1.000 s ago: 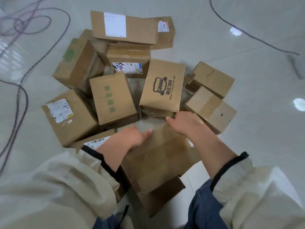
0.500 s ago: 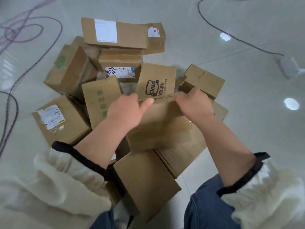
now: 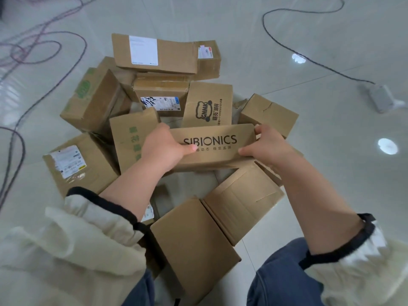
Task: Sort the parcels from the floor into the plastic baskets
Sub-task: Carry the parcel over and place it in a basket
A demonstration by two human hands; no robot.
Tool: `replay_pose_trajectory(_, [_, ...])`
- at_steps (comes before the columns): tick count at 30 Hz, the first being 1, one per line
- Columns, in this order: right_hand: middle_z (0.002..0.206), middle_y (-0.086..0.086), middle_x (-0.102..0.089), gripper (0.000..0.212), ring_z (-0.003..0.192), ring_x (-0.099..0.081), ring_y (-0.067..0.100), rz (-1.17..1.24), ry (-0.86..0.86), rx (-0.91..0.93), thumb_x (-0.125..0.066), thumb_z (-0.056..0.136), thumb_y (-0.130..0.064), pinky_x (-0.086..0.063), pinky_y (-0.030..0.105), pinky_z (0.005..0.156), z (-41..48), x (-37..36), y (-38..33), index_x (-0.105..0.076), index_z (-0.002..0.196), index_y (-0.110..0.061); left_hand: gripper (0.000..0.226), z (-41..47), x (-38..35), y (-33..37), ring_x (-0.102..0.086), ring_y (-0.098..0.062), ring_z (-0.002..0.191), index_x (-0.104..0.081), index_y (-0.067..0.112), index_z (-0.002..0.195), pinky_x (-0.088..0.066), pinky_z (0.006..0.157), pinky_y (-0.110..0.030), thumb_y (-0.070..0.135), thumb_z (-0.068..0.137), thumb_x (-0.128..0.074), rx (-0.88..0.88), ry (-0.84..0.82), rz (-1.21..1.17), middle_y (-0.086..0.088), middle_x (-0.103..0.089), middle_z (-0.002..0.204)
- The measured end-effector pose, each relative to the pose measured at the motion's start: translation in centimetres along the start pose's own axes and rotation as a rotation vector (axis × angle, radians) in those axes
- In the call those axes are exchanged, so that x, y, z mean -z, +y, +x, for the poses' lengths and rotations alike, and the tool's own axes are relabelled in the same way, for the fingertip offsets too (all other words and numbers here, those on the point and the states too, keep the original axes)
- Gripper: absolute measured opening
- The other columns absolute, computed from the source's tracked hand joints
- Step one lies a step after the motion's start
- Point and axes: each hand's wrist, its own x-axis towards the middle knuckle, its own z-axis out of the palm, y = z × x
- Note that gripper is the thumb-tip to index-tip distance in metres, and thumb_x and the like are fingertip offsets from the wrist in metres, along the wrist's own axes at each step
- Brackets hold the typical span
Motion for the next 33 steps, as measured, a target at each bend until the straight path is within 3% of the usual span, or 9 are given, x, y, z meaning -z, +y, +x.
replay_pose_trajectory(4, [0.096,0.007,-0.058,0.038,0.084,-0.056,0.017,0.194,0.164,0.030,-0.075,0.072,-0.025,-0.053,0.037,0.069,0.2,1.0,-0.3,-0.047,0.096,-0.015,0.051,0.0,0.6,0.9,-0.050,-0.011,0.072,-0.043,0.016,0.099,-0.037,0.057,-0.028,0.054,0.077,-0.067,-0.069,0.189,-0.137,0.006,-0.051,0.083])
replay_pose_trajectory(7, [0.096,0.002,-0.060,0.047,0.099,-0.059,0.026,0.425,0.247,-0.028,-0.071,0.071,-0.053,-0.051,0.048,0.090,0.3,0.9,-0.9,-0.047,0.086,-0.016,0.043,0.2,0.7,1.5,-0.057,-0.022,0.087,-0.045,0.013,0.100,-0.050,0.075,-0.036,0.051,0.085,-0.058,0.001,0.297,-0.304,-0.003,-0.058,0.094])
replay_pose_trajectory(9, [0.092,0.002,-0.060,0.043,0.097,-0.060,0.025,0.444,0.274,-0.034,-0.070,0.074,-0.050,-0.051,0.049,0.090,0.5,0.6,-0.8,-0.048,0.083,-0.015,0.039,0.3,0.5,1.5,-0.057,-0.022,0.094,-0.045,0.014,0.104,-0.051,0.081,-0.037,0.042,0.085,-0.063,0.047,0.308,-0.360,-0.003,-0.057,0.099])
replay_pose_trajectory(14, [0.103,0.006,-0.063,0.030,0.100,-0.061,0.026,0.429,0.181,-0.109,-0.076,0.077,-0.018,-0.052,0.044,0.091,1.0,0.2,-0.1,-0.060,0.101,-0.010,0.042,0.4,0.2,1.0,-0.047,-0.015,0.089,-0.056,0.010,0.122,-0.038,0.075,-0.028,0.026,0.085,-0.069,0.071,0.199,-0.368,0.006,-0.047,0.090])
replay_pose_trajectory(17, [0.088,0.001,-0.066,0.015,0.096,-0.064,0.025,0.378,0.092,-0.096,-0.071,0.082,-0.009,-0.052,0.042,0.091,1.1,0.1,0.2,-0.062,0.078,-0.021,0.030,0.3,0.2,1.0,-0.053,-0.019,0.087,-0.064,0.014,0.112,-0.041,0.071,-0.029,0.023,0.084,-0.069,0.071,0.131,-0.340,0.005,-0.054,0.085])
replay_pose_trajectory(21, [0.092,0.006,-0.067,0.009,0.089,-0.064,0.022,0.256,0.065,-0.108,-0.068,0.081,-0.010,-0.055,0.041,0.087,1.2,0.2,0.3,-0.062,0.078,-0.015,0.013,0.6,0.2,1.0,-0.054,-0.020,0.084,-0.058,0.022,0.086,-0.041,0.065,-0.028,0.025,0.083,-0.071,0.076,0.083,-0.294,0.003,-0.058,0.085])
replay_pose_trajectory(25, [0.099,0.010,-0.068,0.017,0.092,-0.066,0.026,0.249,0.018,-0.236,-0.066,0.081,-0.023,-0.056,0.047,0.084,0.9,0.5,1.8,-0.061,0.091,-0.012,0.040,0.4,-0.8,0.9,-0.059,-0.027,0.097,-0.056,0.008,0.107,-0.049,0.079,-0.037,0.026,0.078,-0.075,0.136,-0.080,-0.148,-0.007,-0.062,0.102])
replay_pose_trajectory(29, [0.090,0.011,-0.071,0.013,0.083,-0.069,0.027,0.210,-0.155,-0.452,-0.058,0.090,-0.025,-0.058,0.044,0.070,0.0,0.9,4.9,-0.058,0.095,-0.013,0.031,-1.1,-3.0,0.8,-0.056,-0.021,0.081,-0.051,0.013,0.085,-0.046,0.073,-0.031,0.027,0.076,-0.077,0.143,-0.351,0.063,-0.001,-0.056,0.083])
replay_pose_trajectory(33, [0.102,0.021,-0.069,0.013,0.097,-0.066,0.037,0.185,-0.245,-0.619,-0.050,0.095,-0.017,-0.052,0.056,0.086,-0.6,0.5,6.3,-0.055,0.099,-0.006,0.037,-1.7,-5.3,1.2,-0.056,-0.022,0.086,-0.045,0.018,0.074,-0.047,0.076,-0.030,0.024,0.072,-0.081,0.101,-0.433,0.180,0.001,-0.052,0.078])
